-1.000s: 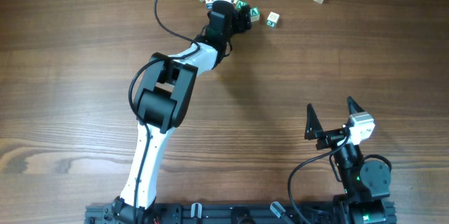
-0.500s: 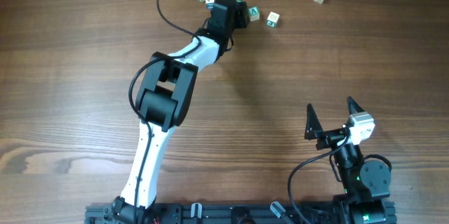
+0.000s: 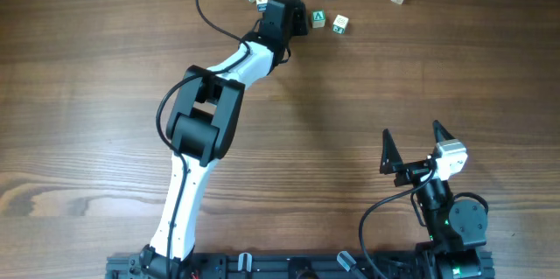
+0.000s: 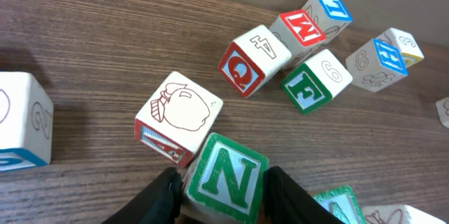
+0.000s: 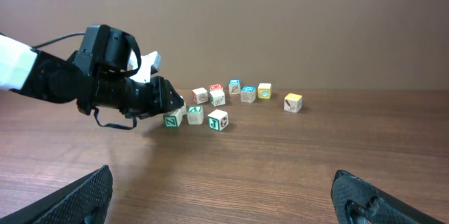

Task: Form a tower
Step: 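Lower the left gripper and close it on the green N block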

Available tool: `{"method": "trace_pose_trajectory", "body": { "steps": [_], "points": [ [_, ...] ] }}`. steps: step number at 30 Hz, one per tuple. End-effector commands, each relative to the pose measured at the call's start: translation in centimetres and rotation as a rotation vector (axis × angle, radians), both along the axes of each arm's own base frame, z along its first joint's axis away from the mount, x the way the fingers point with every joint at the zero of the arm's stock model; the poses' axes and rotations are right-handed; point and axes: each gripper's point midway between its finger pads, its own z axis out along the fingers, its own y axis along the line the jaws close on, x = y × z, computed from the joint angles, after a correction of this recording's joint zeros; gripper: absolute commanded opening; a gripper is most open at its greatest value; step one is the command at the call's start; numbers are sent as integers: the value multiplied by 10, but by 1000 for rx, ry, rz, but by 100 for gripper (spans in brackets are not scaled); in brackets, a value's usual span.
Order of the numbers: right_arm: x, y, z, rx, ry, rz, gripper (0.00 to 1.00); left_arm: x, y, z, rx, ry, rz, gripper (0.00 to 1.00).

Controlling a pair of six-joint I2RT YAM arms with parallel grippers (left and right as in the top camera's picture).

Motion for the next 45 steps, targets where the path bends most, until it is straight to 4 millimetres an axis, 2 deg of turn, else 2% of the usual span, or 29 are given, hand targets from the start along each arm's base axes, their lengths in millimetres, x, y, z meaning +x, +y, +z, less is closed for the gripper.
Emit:
{"method": "trace_pose_trajectory", "body": {
  "steps": [1, 10, 14, 18, 21, 30, 38, 45],
  "points": [
    [0, 0, 1, -13, -8, 5, 100, 3, 0, 51, 1, -70, -4, 40],
    [0, 1, 1, -12, -8, 5, 100, -2, 2, 73, 3, -65, -3, 39],
    [0, 0, 1, -13, -8, 5, 100, -2, 2, 75, 3, -67, -4, 51],
    [0, 0, 1, -13, -8, 5, 100, 0, 1, 68, 23, -78, -18, 60],
    [0, 1, 1, -13, -8, 5, 100, 2, -2, 58, 17, -85, -22, 64],
    [0, 1, 1, -13, -8, 5, 100, 10, -5, 16, 10, -94, -19, 65],
    [0, 0, 1, -12, -8, 5, 100, 11, -6, 6, 10, -93, -20, 65],
    [0, 1, 1, -13, -8, 5, 100, 13, -2, -12, 12, -87, -14, 66]
  ]
}}
